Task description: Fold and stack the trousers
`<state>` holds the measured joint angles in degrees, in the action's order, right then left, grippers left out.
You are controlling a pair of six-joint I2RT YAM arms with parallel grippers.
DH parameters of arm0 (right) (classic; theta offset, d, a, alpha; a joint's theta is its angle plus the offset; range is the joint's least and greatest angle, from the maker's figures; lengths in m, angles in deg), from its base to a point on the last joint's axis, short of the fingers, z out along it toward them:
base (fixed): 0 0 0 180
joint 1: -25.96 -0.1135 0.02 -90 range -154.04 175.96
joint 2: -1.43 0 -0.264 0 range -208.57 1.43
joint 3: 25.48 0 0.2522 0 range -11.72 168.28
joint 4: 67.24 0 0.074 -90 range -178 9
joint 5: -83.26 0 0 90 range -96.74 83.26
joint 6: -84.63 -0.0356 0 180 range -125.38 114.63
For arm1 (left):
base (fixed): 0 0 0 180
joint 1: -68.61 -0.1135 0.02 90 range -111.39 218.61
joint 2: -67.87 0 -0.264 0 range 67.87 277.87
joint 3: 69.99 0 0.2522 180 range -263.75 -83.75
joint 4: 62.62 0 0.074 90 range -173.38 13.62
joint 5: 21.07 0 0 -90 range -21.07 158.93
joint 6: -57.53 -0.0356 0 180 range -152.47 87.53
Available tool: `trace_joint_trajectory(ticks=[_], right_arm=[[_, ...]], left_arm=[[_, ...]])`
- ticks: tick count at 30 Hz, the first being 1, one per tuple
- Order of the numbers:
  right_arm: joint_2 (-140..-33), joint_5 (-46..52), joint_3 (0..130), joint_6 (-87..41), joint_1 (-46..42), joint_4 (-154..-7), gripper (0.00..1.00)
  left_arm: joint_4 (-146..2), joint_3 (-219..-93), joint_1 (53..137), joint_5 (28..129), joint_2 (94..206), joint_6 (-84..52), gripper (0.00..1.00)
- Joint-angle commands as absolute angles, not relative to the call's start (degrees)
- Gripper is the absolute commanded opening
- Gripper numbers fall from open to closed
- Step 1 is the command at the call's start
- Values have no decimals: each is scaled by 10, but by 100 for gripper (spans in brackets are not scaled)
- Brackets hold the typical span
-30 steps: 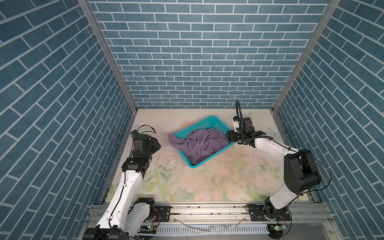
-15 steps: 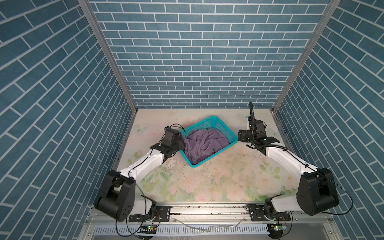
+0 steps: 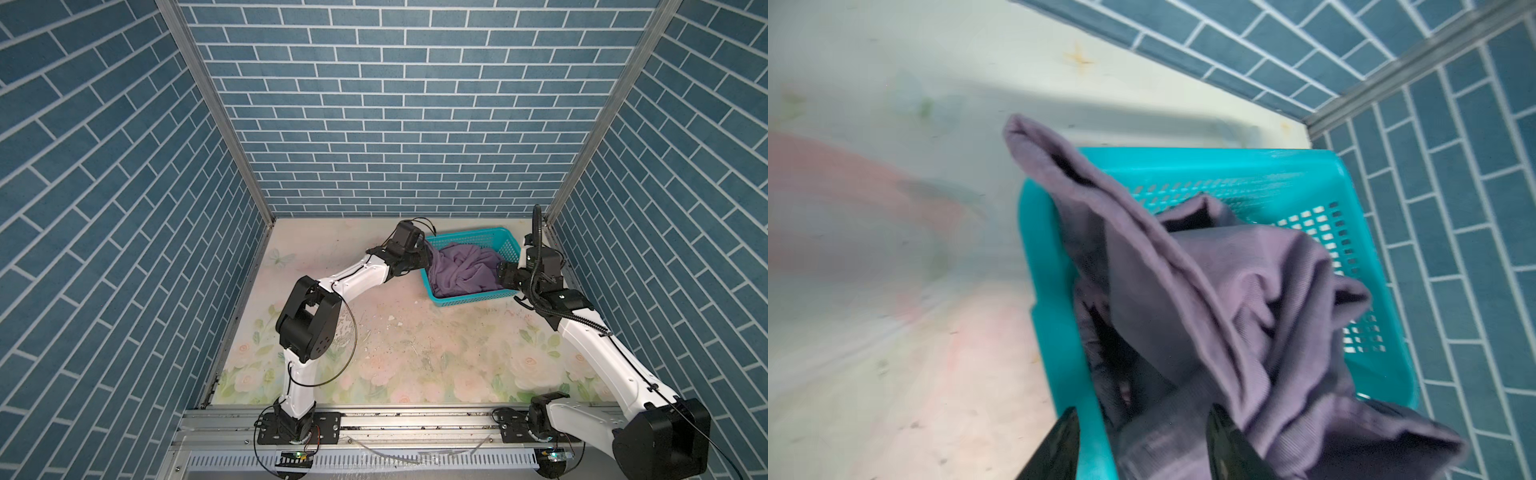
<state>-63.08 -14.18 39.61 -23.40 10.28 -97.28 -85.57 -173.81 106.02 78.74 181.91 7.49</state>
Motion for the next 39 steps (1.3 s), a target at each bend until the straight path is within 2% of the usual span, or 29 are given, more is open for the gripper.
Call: trace_joint_trajectory(ticks=[1,3,4,5,7,10,14,19,22,28,30,32,33,35,37,39], right_arm=[[-639,-84,392,-225,104,-992,86],[-647,-83,391,-230,104,-991,91],[-654,-88,389,-238,104,-988,98],[-660,-92,386,-243,104,-984,99],[-677,-86,384,-248,104,-972,99],[-714,-56,401,-246,104,-960,99],[-787,-21,449,-238,104,-958,99],[-871,18,478,-258,103,-926,99],[-923,35,490,-281,103,-887,99],[-1066,26,554,-288,103,-853,95],[-1093,45,568,-285,103,-835,89],[-1096,42,584,-283,104,-839,79],[-1088,39,587,-281,106,-838,67],[-1058,29,594,-266,108,-843,25],[-1026,1,618,-245,111,-872,0],[-995,-43,655,-222,111,-913,0]], left_arm=[[-857,-1741,1075,809,1819,80,51],[-868,-1727,1072,798,1806,73,51],[-886,-1722,1069,787,1796,64,52],[-904,-1714,1066,774,1781,55,52],[-921,-1684,1059,743,1739,37,52],[-928,-1608,1044,685,1650,28,57],[-947,-1511,1014,605,1525,32,70],[-1003,-1449,971,557,1412,36,84],[-1039,-1420,963,522,1352,40,99],[-1085,-1343,960,472,1236,63,99],[-1102,-1319,958,463,1204,78,99],[-1119,-1298,958,449,1172,96,99],[-1128,-1290,958,440,1160,103,99],[-1142,-1278,958,409,1139,113,97],[-1149,-1276,957,383,1127,119,94],[-1151,-1279,955,368,1120,119,93]])
